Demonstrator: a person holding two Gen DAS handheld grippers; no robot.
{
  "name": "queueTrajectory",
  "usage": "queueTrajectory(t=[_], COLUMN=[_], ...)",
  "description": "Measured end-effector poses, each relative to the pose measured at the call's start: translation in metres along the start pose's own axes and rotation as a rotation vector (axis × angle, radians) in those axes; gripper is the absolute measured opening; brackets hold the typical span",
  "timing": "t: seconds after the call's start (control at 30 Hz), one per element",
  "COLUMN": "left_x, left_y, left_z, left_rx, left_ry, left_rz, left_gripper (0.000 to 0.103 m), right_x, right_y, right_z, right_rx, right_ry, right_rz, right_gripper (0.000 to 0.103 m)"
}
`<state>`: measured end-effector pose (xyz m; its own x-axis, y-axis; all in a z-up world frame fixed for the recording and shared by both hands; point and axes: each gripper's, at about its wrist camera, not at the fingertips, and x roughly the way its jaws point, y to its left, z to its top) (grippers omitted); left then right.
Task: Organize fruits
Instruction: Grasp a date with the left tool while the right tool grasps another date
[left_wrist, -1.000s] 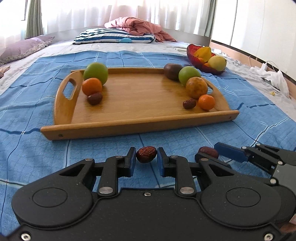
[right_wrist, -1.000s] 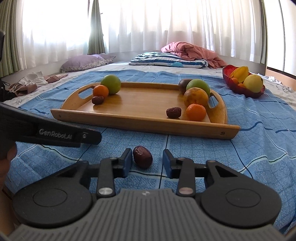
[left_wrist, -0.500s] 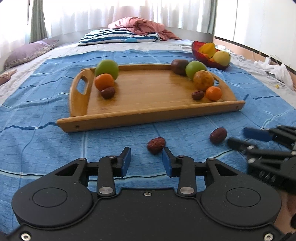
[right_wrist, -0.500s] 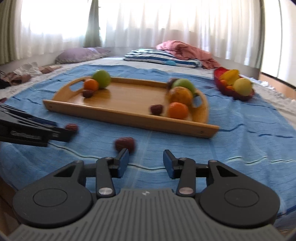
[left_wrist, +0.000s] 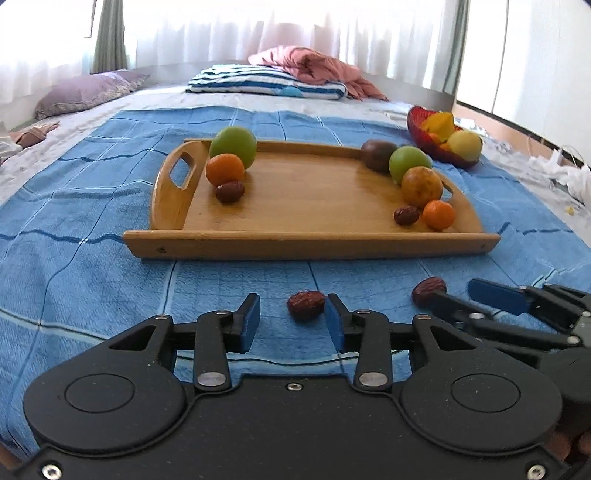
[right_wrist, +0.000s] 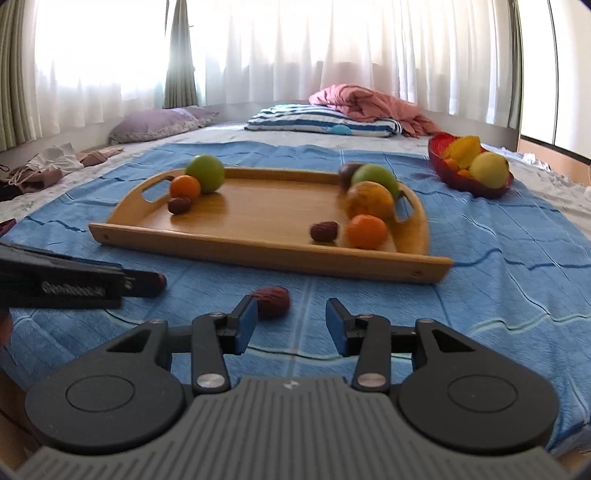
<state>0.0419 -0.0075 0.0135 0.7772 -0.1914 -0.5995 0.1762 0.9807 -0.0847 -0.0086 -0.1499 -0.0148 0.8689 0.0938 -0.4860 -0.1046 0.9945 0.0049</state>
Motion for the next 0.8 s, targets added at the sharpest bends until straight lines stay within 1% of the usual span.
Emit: queueTrajectory(t=[0.1,0.13,0.3,0.4,0.47,0.53,0.8], left_x=[0.002,0.002,0.008,0.011,0.012,0.013,0.013], left_y=[-0.004,-0.004,-0.008,-0.01,-0.013,-0.014,-0.015], left_z=[-0.003,-0.004,-0.009,-0.009,-0.01,-0.011,-0.013], left_rx=[-0.019,-0.025,-0.026,-0.022,-0.009,-0.004,0.009], left_ry=[-0.009,-0.014,-0.032,-0.033,-0.037,-0.039,-0.042], left_rz=[-0.005,-0.003,0.027,0.029,0.035,0.039,0.043], left_gripper=[0.037,0.035,0.034,0.028,0.024,0.024,0.024], right_x=[0.004,0.005,0.012,0.014,0.016,0.017,0.018], right_y=[0.009,0.011,0.013,0.012,0.012,0.014,0.015], right_z=[0.0,0.0,-0.002,-0.002,-0.003,-0.004,-0.004], right_rx=[-0.016,-0.019,-0.012,0.01,0.019,0.017,0.026], right_ry=[-0.015,-0.018,-0.027,-0.02,-0.014,-0.014,-0.013], right_rz=[0.0,-0.001,-0.025,-0.024,-0.022,-0.026,-0.014], right_gripper=[0.061,0.061,0.061,0.06,0.056,0.052,0.045])
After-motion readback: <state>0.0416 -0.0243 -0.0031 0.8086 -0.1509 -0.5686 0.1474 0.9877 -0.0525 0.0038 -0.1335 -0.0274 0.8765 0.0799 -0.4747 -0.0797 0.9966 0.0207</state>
